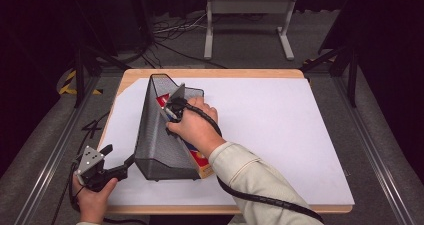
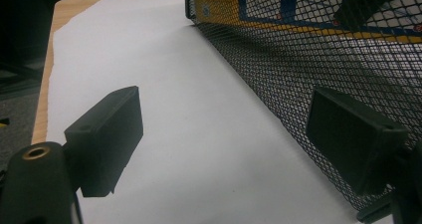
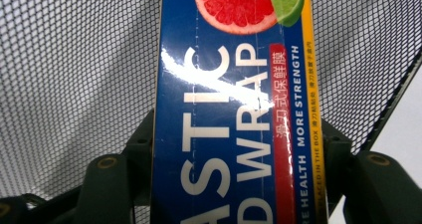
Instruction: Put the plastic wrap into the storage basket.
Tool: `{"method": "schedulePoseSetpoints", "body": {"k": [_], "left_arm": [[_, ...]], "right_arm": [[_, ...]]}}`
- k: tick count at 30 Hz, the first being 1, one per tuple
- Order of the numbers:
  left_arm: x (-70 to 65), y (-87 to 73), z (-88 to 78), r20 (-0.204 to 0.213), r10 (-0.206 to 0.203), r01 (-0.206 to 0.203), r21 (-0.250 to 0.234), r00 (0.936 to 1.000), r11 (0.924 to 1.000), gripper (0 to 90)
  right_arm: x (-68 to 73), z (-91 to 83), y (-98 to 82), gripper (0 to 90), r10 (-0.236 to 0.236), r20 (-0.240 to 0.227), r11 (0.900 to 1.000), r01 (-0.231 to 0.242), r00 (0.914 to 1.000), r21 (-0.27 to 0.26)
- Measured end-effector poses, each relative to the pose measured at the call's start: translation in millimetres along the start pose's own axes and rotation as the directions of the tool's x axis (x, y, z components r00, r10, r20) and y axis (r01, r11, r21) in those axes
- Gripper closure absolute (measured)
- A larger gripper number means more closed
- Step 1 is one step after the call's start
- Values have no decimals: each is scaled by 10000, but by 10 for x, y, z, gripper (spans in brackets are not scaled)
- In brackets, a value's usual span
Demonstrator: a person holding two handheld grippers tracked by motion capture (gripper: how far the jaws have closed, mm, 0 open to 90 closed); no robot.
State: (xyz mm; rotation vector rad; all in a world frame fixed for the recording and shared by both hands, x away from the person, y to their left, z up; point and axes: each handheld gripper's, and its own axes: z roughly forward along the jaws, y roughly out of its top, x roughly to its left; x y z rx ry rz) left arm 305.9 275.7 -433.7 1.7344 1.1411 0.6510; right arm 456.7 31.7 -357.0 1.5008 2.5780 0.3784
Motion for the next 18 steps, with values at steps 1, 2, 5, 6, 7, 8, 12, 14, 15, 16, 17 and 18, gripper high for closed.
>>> {"method": "schedulePoseSetpoints", "body": {"k": [1,2,5,6,7,8,12,14,15,16,17,18], "left_arm": [[3,1,0,-4,32,-32,27,10000,10000,158],[3,1,1,-2,30,-30,30,10000,10000,158],[-5,3,2,-1,29,-29,51,10000,10000,158],[-6,4,3,-2,31,-31,49,10000,10000,157],[-3,4,3,4,49,-49,76,10000,10000,158],[-2,3,4,-3,51,-51,79,10000,10000,158],[0,1,10,13,91,-91,100,10000,9999,157],[1,1,10,18,85,-85,98,10000,9999,157],[2,0,9,16,84,-84,94,10000,9999,157],[1,-1,8,17,50,-50,104,10000,9999,157],[5,-2,10,34,68,-68,95,10000,9999,157],[6,-3,10,20,38,-38,96,10000,9999,157]], "right_arm": [[-12,5,-4,391,-42,-31,10000,42,10000,-31],[-23,12,-9,389,-87,-82,10000,87,9999,-49],[-34,10,-19,367,-157,-61,9997,156,9999,-195],[-40,4,-21,337,-177,-83,9993,174,9998,-318],[-47,-3,-22,300,-223,-158,9987,215,9996,-458],[-53,-10,-21,255,-269,-246,9976,252,9993,-645],[-48,-65,-47,203,-436,-288,9918,398,9986,-1218],[-52,-73,-53,197,-478,-278,9903,437,9985,-1316],[-57,-82,-63,175,-398,-261,9908,361,9989,-1305],[-68,-87,-73,174,-421,-243,9898,383,9988,-1375],[-74,-93,-78,174,-390,-285,9895,347,9988,-1406],[-87,-103,-85,175,-421,-308,9886,372,9986,-1460]]}}
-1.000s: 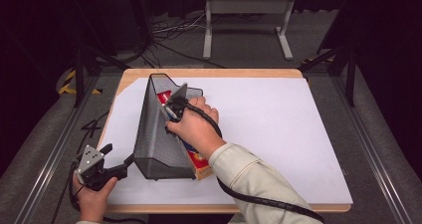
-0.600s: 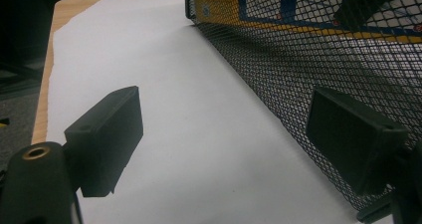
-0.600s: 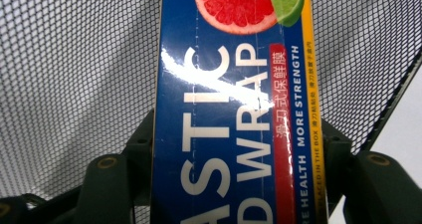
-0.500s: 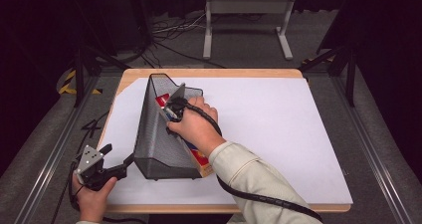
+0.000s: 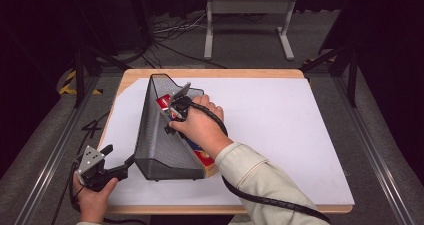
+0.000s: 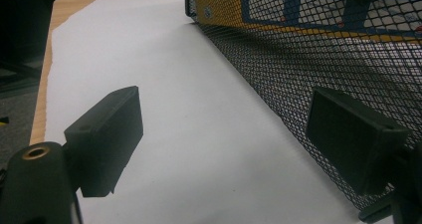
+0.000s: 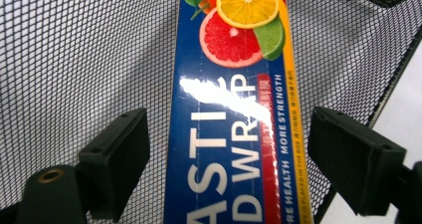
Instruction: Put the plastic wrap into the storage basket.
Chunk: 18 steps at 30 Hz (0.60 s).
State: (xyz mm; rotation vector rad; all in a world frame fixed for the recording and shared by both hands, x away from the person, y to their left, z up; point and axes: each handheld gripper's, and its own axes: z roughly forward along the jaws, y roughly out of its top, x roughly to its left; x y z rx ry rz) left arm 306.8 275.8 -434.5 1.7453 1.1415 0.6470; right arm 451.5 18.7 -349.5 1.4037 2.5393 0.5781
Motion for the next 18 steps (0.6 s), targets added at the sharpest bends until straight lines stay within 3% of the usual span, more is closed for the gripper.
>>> {"method": "schedulePoseSetpoints", "body": {"k": [5,10,13,14,18], "left_arm": [[8,2,11,6,-7,7,22,10000,10000,157],[0,0,14,-6,39,-39,12,10000,10000,157],[-1,0,7,-50,-42,41,-49,10000,10000,157],[-1,1,5,-47,-49,49,-32,10000,10000,157],[-10,1,11,-51,-14,14,0,10000,10000,157]], "right_arm": [[-42,-121,-15,175,-139,-149,9976,128,9998,-678],[-82,-260,-49,175,-367,-414,9883,302,9985,-1495],[-105,-347,-108,177,-845,-584,9746,703,9947,-2128],[-119,-384,-135,178,-1010,-647,9657,822,9928,-2462],[-179,-513,-206,177,-1248,-903,9428,897,9881,-3210]]}}
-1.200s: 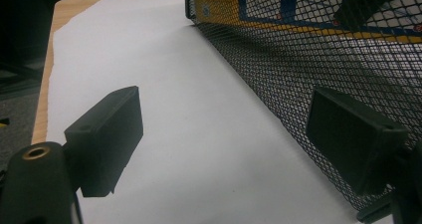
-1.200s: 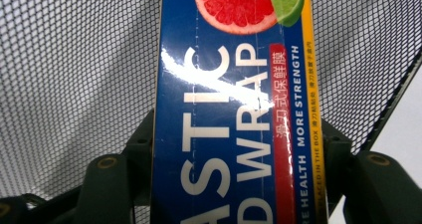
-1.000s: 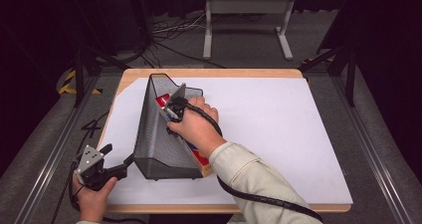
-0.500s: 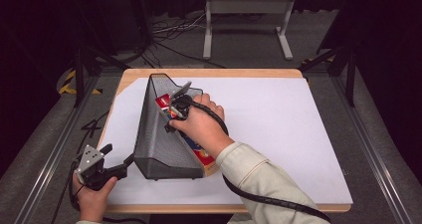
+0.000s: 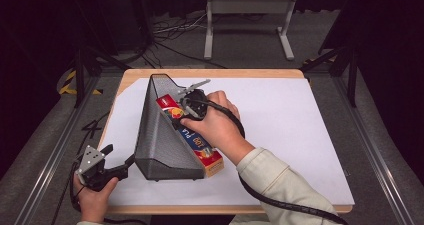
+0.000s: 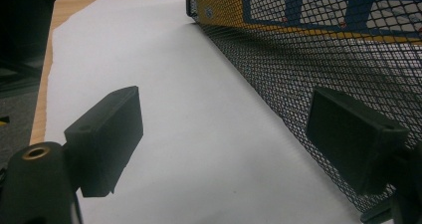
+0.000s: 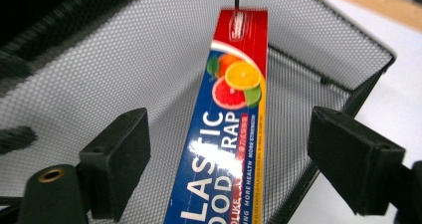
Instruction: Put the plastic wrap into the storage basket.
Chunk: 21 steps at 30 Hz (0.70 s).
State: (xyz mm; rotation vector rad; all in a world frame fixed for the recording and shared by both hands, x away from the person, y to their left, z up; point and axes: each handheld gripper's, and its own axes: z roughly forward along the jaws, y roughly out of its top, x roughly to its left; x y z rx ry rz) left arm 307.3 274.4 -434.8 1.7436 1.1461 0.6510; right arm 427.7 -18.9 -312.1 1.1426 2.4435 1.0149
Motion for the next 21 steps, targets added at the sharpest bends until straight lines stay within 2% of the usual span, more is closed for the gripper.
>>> {"method": "schedulePoseSetpoints", "body": {"k": [1,2,4,8,13,21], "left_arm": [[0,0,0,0,0,0,0,10000,10000,157],[-2,-1,-2,-13,10,-10,3,10000,10000,157],[2,-3,-5,-13,-25,25,-21,10000,10000,157],[3,-2,-1,-4,-32,32,-43,10000,10000,157],[4,6,5,26,41,-41,3,10000,10000,157],[7,6,16,7,21,-21,18,10000,10000,157]], "right_arm": [[0,0,0,177,0,0,10000,0,10000,0],[-21,-88,-9,177,-37,-193,9991,29,9998,-432],[-28,-116,-13,177,-65,-278,9982,49,9996,-594],[-56,-255,-42,172,-460,-570,9912,385,9973,-1263],[-124,-362,-103,164,-862,-663,9869,761,9941,-1422],[-327,-583,-250,154,-1095,-674,9828,979,9917,-1569]]}}
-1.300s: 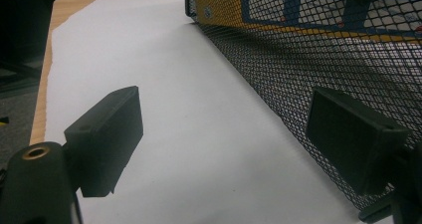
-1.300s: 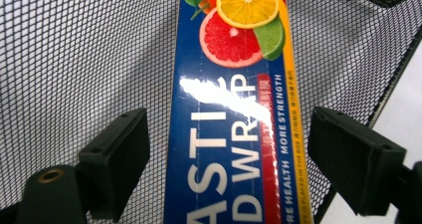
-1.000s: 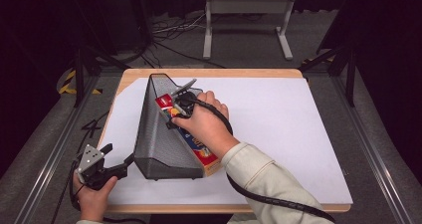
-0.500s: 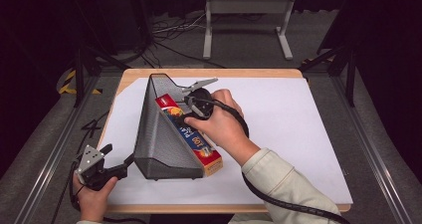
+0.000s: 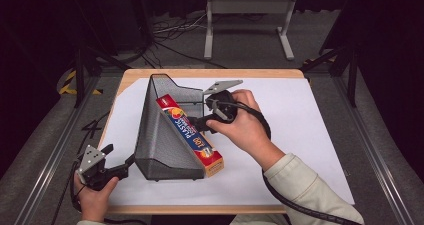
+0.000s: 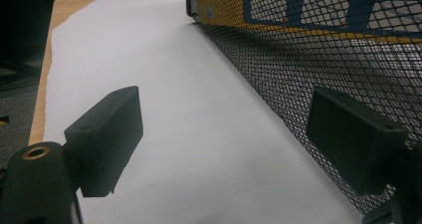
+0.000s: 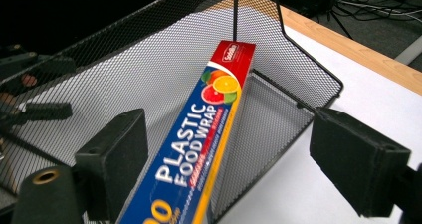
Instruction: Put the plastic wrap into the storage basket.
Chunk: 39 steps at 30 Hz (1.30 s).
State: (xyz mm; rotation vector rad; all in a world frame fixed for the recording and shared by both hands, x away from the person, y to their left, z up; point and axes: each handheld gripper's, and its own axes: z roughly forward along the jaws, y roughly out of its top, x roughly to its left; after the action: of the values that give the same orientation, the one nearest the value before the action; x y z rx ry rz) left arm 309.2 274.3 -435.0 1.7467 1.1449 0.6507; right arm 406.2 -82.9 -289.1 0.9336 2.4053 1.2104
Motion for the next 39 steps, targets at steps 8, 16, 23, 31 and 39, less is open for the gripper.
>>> {"method": "schedulePoseSetpoints", "body": {"k": [8,16,23,31,39], "left_arm": [[-6,-1,-12,-37,-39,39,1,10000,10000,157],[-16,-6,-4,-29,-16,16,71,10000,10000,155],[-26,-4,-2,-63,3,-3,73,10000,10000,155],[-19,-10,-7,-62,-43,44,40,10000,10000,155],[-33,-4,19,-30,-46,46,90,10000,9999,155]], "right_arm": [[-157,-288,-130,145,-120,76,9998,121,9999,-153],[-377,-572,-261,145,-210,473,9995,220,9987,-208],[-627,-780,-401,142,152,631,9993,-130,9979,-353],[-854,-1041,-566,127,-248,727,9975,295,9970,-641],[-1105,-1197,-863,99,180,1001,9963,-95,9948,-853]]}}
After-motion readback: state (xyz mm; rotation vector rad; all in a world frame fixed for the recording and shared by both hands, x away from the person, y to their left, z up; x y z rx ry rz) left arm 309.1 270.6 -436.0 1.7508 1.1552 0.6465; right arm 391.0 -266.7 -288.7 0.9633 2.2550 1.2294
